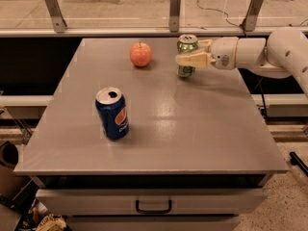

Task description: Pick green can

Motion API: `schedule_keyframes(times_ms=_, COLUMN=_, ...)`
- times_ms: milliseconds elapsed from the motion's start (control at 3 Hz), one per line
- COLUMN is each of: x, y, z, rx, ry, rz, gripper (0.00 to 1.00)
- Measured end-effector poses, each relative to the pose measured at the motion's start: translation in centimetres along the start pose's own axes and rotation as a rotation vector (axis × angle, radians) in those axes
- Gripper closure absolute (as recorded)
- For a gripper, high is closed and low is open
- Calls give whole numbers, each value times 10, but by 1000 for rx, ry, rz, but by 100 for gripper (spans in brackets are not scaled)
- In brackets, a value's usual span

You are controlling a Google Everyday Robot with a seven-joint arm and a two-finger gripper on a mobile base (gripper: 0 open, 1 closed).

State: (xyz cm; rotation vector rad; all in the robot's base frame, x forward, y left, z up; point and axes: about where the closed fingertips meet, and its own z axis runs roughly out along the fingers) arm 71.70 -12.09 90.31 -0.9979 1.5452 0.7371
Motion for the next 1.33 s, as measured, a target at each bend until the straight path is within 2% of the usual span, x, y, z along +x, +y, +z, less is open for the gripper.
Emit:
schedule_keyframes(times_ms=667, x=-51, y=-4, z=-9, rx=-6, ry=-31, rz=-80, gripper=100)
schedule_keyframes(times_ms=1000, x=-101, y=-2, z=-23, rx=22, ry=-10, rz=-167, gripper=100)
schedule_keyframes(times_ms=1333, x=-101, y=-2, z=-23, rx=22, ry=-11, rz=-168, gripper=100)
